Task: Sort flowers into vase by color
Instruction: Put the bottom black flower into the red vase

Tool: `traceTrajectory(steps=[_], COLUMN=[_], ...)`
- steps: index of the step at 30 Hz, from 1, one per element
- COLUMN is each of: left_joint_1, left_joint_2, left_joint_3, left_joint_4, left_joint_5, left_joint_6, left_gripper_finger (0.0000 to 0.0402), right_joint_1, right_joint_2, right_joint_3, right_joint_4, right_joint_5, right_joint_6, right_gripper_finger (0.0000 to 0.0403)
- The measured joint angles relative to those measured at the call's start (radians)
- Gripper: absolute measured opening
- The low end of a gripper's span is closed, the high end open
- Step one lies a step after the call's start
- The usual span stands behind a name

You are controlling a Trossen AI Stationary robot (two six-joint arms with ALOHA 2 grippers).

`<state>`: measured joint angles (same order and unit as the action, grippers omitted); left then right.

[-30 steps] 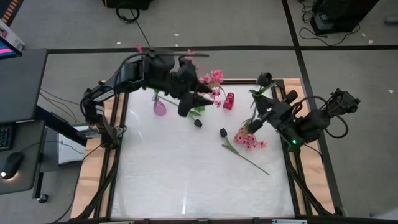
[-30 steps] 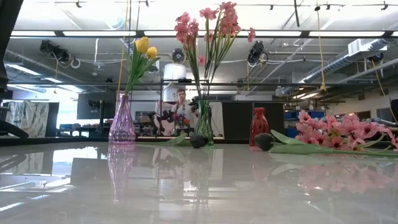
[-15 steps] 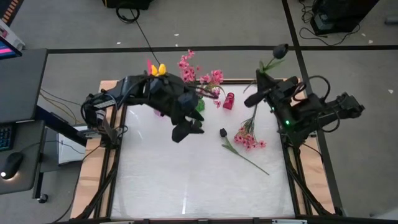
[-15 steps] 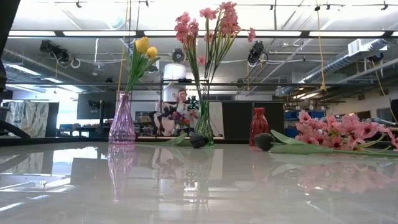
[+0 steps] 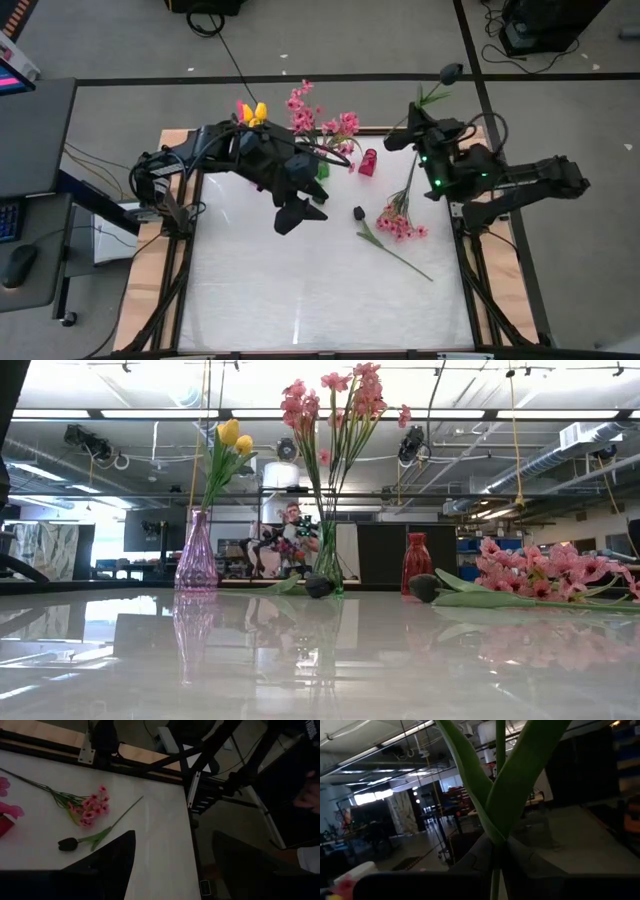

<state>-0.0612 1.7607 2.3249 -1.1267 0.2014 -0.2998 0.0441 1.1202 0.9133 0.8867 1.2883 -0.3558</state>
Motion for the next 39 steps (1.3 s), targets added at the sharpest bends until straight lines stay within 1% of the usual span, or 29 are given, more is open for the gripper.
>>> traceTrajectory(steps=[6,9,12,17,21,25,28,39], left_joint_1=[0.01,0.014,0.019,0.02,0.02,0.02,0.02,0.02], left_joint_2=[0.0,0.0,0.0,0.0,0.0,0.0,0.0,0.0], left_joint_3=[0.0,0.0,0.0,0.0,0.0,0.0,0.0,0.0], left_joint_4=[0.0,0.0,0.0,0.001,0.0,0.001,0.001,0.001], left_joint_5=[0.0,0.0,0.0,0.0,-0.006,-0.053,-0.066,-0.069], left_joint_6=[0.0,0.0,0.0,0.0,0.0,0.0,0.0,0.0], left_gripper_finger=[0.0268,0.0268,0.0268,0.0268,0.0268,0.0268,0.0268,0.0268], right_joint_1=[-0.093,-0.145,-0.194,-0.243,-0.266,-0.277,-0.282,-0.285], right_joint_2=[0.001,0.001,0.001,0.001,0.001,0.001,0.001,0.001], right_joint_3=[-0.14,-0.204,-0.255,-0.307,-0.326,-0.327,-0.327,-0.327], right_joint_4=[-0.001,-0.001,-0.002,-0.005,-0.042,-0.104,-0.14,-0.265], right_joint_5=[-0.077,-0.147,-0.205,-0.243,-0.281,-0.313,-0.339,-0.349], right_joint_6=[0.153,0.269,0.351,0.434,0.489,0.511,0.525,0.567], right_gripper_finger=[0.0038,0.0038,0.0038,0.0038,0.0038,0.0038,0.0038,0.0038])
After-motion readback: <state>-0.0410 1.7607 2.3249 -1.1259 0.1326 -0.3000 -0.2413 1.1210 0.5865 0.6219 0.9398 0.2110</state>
